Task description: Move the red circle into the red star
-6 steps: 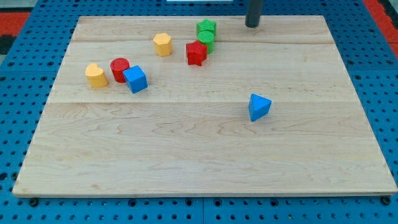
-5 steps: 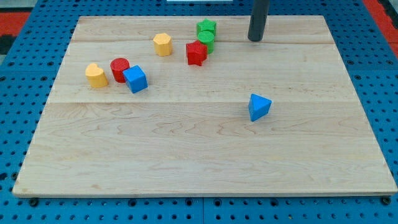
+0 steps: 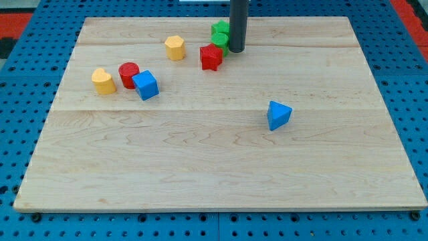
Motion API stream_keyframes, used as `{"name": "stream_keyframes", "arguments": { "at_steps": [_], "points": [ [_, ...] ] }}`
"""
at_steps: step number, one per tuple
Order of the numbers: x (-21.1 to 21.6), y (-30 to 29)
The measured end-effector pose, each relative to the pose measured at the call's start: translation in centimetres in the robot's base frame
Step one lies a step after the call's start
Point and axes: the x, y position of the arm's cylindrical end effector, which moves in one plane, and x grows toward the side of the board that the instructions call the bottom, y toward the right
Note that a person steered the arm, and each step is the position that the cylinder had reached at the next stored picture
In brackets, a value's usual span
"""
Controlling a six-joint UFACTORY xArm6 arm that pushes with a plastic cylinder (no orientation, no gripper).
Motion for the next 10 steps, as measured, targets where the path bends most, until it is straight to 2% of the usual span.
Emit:
{"name": "stream_keyframes", "arguments": {
  "at_steps": [1,2,3,4,6,7,8,9,10],
  "points": [
    [1.6,3.5],
    [7.1,4.3],
    [12.0,-0.1],
    [12.5,-4.2],
    [12.5,-6.2],
    [14.3,-7.1],
    [16.1,-13.4],
    [15.3,-19.1],
    [12.4,-23.2]
  ]
}}
